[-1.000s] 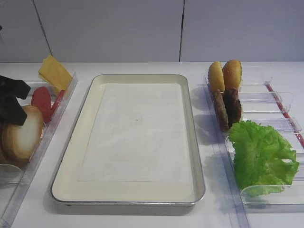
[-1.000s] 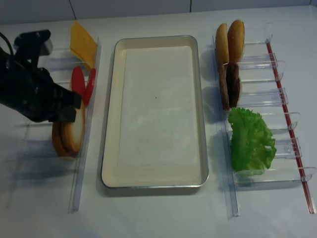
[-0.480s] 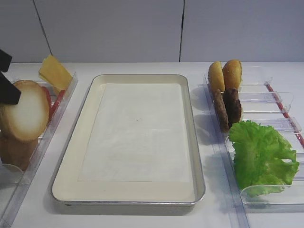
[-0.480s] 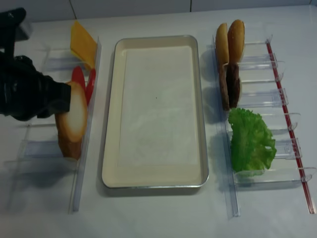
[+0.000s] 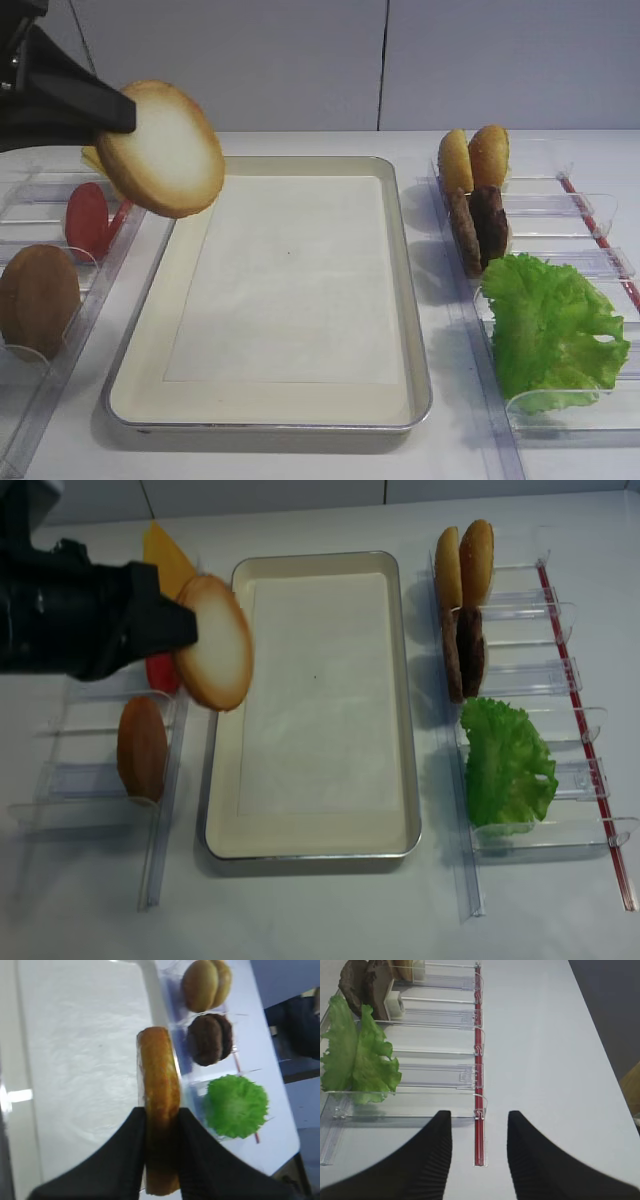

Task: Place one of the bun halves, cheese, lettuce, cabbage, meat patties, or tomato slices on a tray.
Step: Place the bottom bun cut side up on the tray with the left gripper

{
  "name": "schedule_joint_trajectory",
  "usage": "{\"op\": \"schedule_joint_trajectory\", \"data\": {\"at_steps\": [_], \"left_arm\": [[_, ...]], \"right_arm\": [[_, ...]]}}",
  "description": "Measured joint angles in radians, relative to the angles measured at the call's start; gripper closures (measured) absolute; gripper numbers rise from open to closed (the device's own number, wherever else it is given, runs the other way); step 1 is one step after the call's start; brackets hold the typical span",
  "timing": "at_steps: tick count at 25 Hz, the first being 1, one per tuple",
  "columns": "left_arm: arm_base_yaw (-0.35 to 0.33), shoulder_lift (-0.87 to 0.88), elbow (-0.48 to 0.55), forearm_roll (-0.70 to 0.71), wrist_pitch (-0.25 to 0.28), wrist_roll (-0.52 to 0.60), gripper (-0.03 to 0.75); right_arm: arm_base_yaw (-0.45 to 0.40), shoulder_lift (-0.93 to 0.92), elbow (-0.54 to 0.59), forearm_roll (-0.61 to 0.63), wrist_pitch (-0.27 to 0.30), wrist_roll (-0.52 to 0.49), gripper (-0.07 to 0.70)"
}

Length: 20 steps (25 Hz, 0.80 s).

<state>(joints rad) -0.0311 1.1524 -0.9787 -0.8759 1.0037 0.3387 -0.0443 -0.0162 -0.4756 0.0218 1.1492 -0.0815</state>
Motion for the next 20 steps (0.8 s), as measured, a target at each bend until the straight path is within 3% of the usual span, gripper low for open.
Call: {"op": "schedule_joint_trajectory", "data": {"at_steps": [3, 8, 14, 20], "left_arm": [[-0.023, 0.046, 0.006, -0.113, 0.0, 0.072, 0.559], [-0.114, 0.163, 0.009, -0.169, -0.003, 0.129, 0.56], [-0.216, 0.32, 0.009, -0.184, -0.074, 0.143, 0.56], [-0.238, 0.437, 0.009, -0.225, -0.12, 0.15, 0.56]], "right_arm": [[0.0, 0.0, 0.0, 0.0, 0.0, 0.0, 0.358], [0.0, 0.0, 0.0, 0.0, 0.0, 0.0, 0.358], [0.0, 0.0, 0.0, 0.0, 0.0, 0.0, 0.358], [0.0, 0.0, 0.0, 0.0, 0.0, 0.002, 0.358]]}}
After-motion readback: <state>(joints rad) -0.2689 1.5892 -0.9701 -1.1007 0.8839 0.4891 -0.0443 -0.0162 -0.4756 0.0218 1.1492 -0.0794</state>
